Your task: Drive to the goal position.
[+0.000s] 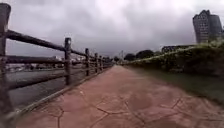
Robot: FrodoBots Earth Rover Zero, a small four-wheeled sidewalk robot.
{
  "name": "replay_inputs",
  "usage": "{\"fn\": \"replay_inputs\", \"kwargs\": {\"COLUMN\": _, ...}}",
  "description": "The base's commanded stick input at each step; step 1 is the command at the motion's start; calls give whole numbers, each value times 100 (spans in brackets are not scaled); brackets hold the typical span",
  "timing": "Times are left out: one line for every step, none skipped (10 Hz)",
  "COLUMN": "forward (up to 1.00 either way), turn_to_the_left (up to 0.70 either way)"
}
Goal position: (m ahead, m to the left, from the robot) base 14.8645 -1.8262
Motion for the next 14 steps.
{"fn": "replay_inputs", "kwargs": {"forward": 100, "turn_to_the_left": 0}}
{"fn": "replay_inputs", "kwargs": {"forward": 100, "turn_to_the_left": 0}}
{"fn": "replay_inputs", "kwargs": {"forward": 100, "turn_to_the_left": 0}}
{"fn": "replay_inputs", "kwargs": {"forward": 100, "turn_to_the_left": 0}}
{"fn": "replay_inputs", "kwargs": {"forward": 100, "turn_to_the_left": 0}}
{"fn": "replay_inputs", "kwargs": {"forward": 100, "turn_to_the_left": 0}}
{"fn": "replay_inputs", "kwargs": {"forward": 100, "turn_to_the_left": 0}}
{"fn": "replay_inputs", "kwargs": {"forward": 100, "turn_to_the_left": 0}}
{"fn": "replay_inputs", "kwargs": {"forward": 100, "turn_to_the_left": 0}}
{"fn": "replay_inputs", "kwargs": {"forward": 100, "turn_to_the_left": 0}}
{"fn": "replay_inputs", "kwargs": {"forward": 100, "turn_to_the_left": 0}}
{"fn": "replay_inputs", "kwargs": {"forward": 100, "turn_to_the_left": 0}}
{"fn": "replay_inputs", "kwargs": {"forward": 100, "turn_to_the_left": 0}}
{"fn": "replay_inputs", "kwargs": {"forward": 100, "turn_to_the_left": 0}}
